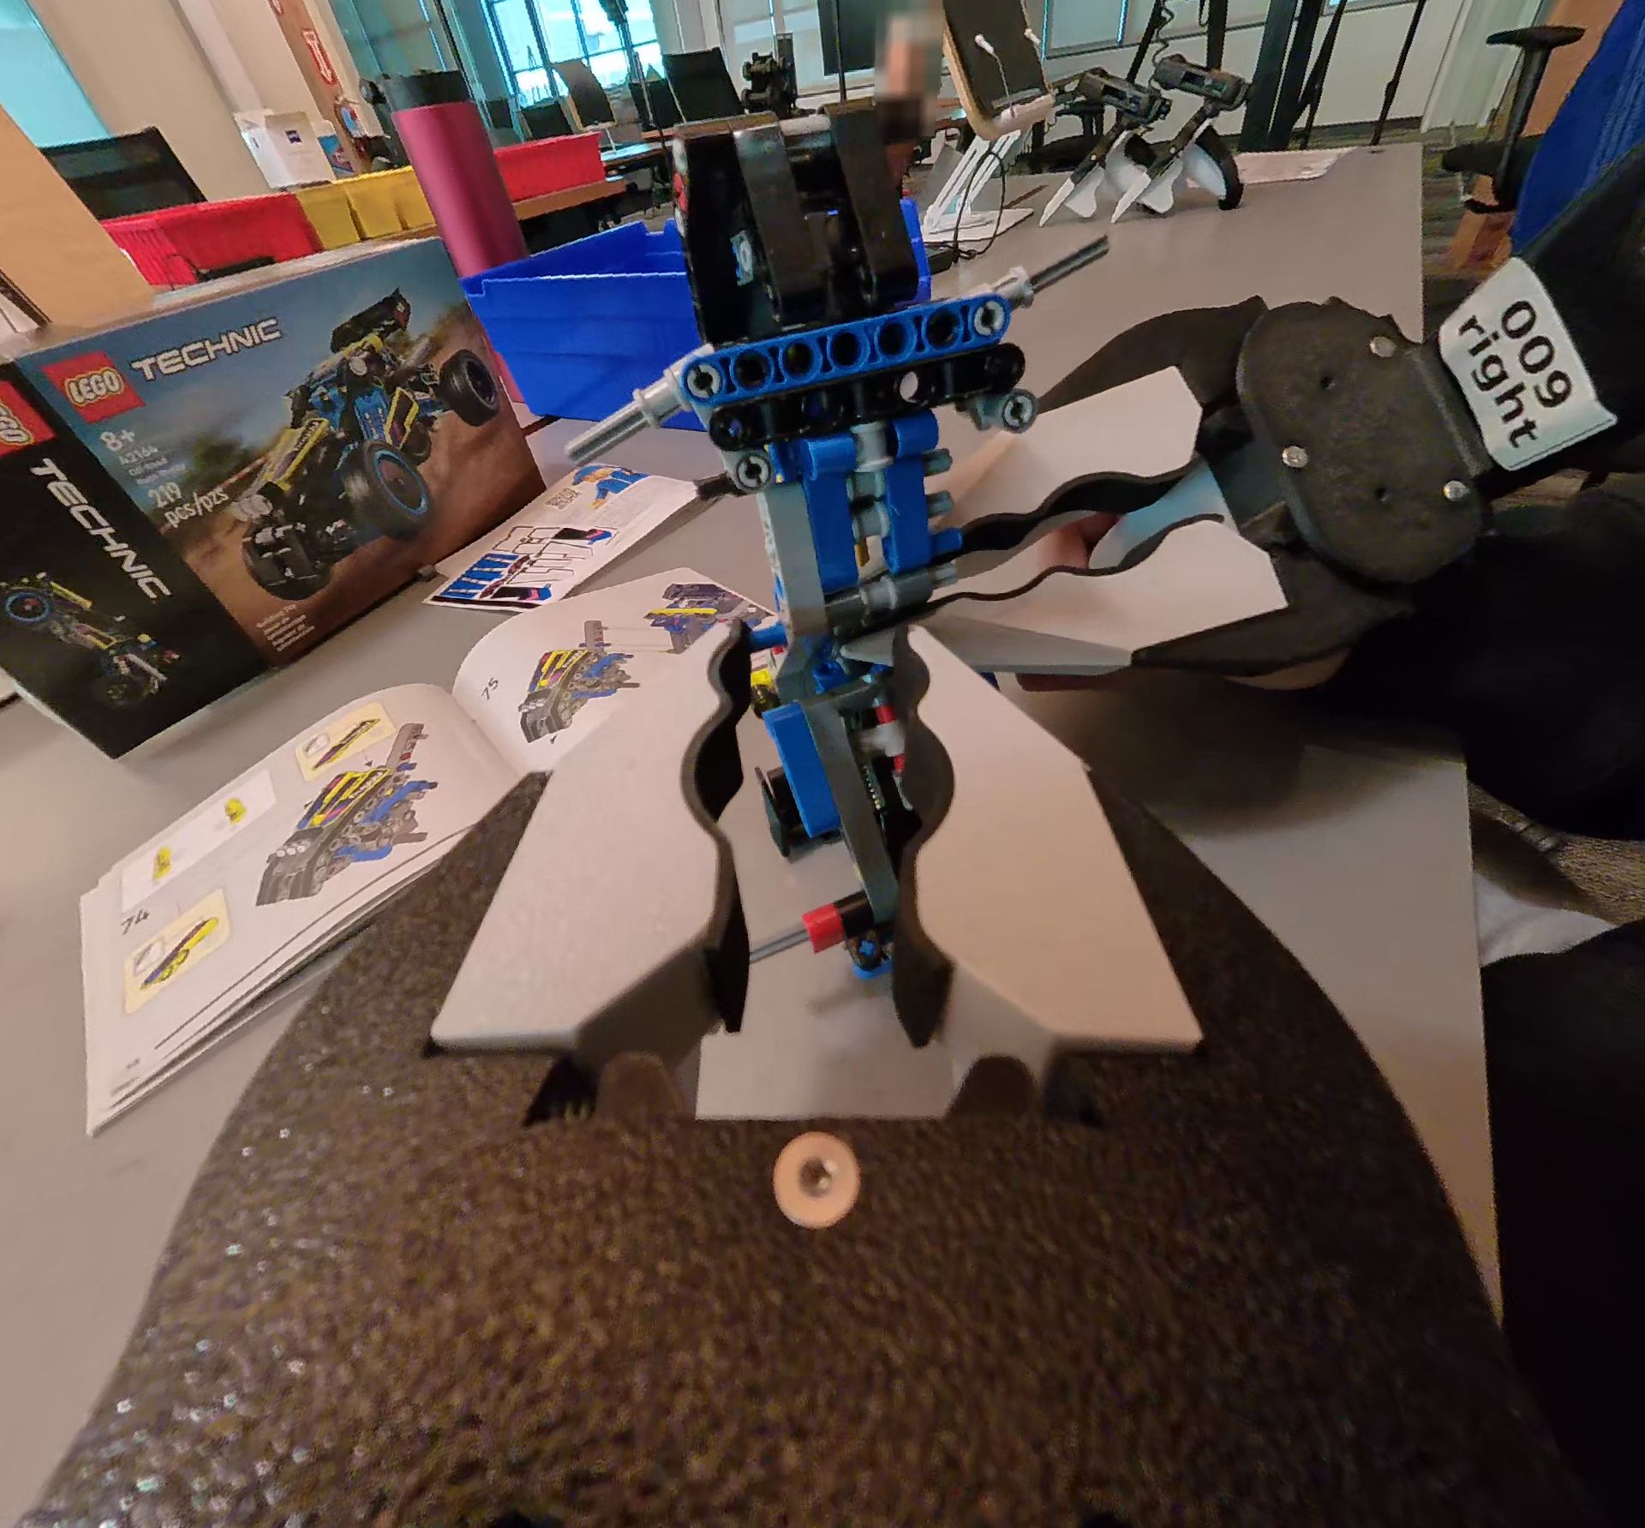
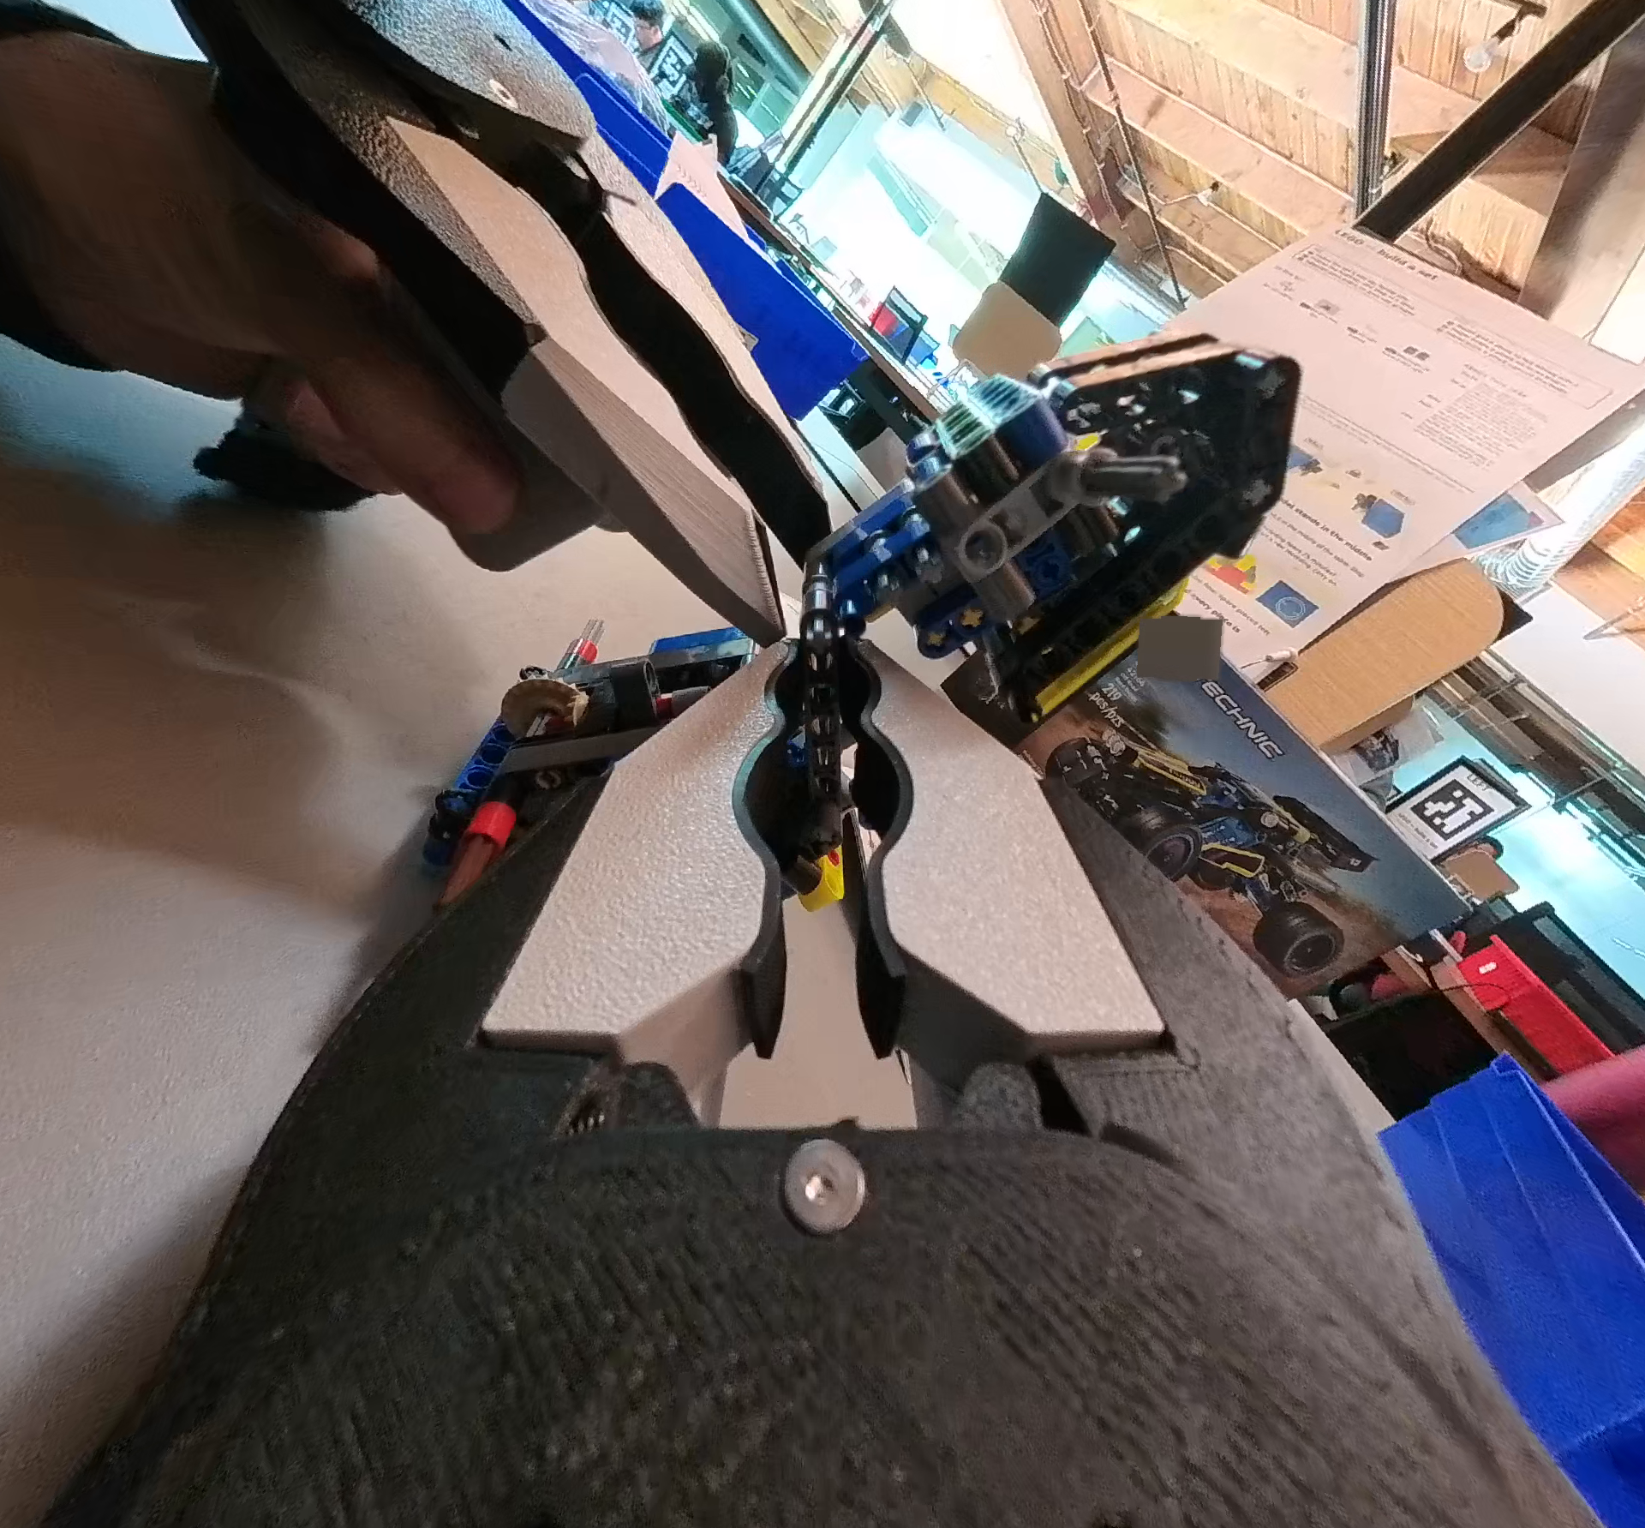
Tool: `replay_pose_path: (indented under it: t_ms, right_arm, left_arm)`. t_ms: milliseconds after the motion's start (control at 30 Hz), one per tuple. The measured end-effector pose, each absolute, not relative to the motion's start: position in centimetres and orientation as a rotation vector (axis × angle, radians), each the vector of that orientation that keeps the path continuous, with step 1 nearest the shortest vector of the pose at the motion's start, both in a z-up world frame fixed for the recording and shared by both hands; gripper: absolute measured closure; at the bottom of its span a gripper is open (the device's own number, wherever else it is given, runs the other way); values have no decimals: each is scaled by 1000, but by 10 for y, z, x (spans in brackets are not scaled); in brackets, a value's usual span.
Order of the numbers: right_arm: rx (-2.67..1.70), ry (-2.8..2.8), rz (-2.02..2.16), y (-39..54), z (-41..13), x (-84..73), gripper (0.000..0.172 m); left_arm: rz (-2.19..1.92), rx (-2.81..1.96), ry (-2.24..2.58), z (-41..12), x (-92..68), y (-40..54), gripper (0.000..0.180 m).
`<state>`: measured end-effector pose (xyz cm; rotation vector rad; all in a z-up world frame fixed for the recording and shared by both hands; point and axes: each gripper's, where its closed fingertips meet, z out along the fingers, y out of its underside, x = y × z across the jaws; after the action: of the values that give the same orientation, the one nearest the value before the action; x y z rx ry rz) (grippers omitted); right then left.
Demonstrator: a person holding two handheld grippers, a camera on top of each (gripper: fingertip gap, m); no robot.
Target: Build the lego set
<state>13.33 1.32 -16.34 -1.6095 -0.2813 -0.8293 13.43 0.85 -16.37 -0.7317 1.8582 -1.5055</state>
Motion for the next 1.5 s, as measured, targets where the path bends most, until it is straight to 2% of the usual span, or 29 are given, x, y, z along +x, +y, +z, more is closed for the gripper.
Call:
replay_pose_path:
  t_ms: [167,267,467,700,867,933,1000,1033,1067,1133,1200,1267,1433,1500]
  right_arm:
    - [-1602,-278,-826,13,-163,134,167]
    - [-1599,-285,-885,12,-162,139,167]
    - [-1598,-452,-1164,18,-162,137,167]
    - [-1556,-926,-1815,30,-160,152,167]
    - [-1541,-1209,-1940,47,-179,154,167]
    - [-1538,-1282,-1956,55,-186,150,168]
    - [-1552,-1324,-1931,62,-194,146,167]
    - [-1560,-1324,-1912,64,-196,144,166]
    - [-1555,-1307,-1903,66,-195,142,159]
    - [-1565,-1267,-1873,67,-195,141,140]
    - [-1633,-1267,-1796,67,-206,141,141]
    - [-1650,-1281,-1791,67,-210,139,140]
    - [-1782,-1289,-1640,58,-218,133,118]
    - [-1800,-1331,-1625,54,-222,130,118]
  left_arm:
    - [-1560,-741,1862,-162,134,6,153]
    - [-1726,-808,1876,-157,130,-2,132]
    - [-1919,-865,1775,-136,132,37,124]
    - [-1895,-705,1827,-109,107,45,102]
    - [-1663,-865,1922,-132,114,49,91]
    - [-1549,-892,1945,-142,115,49,92]
    - [-1426,-908,1997,-155,114,51,100]
    - [-1364,-911,2008,-161,114,56,120]
    - [-1301,-910,2009,-166,114,63,133]
    - [-1227,-900,2066,-180,112,74,141]
    - [-1225,-944,2091,-192,112,83,148]
    - [-1245,-970,2096,-198,114,88,146]
    - [-1288,-1028,2139,-202,112,81,117]
    - [-1230,-1052,2229,-217,111,75,109]
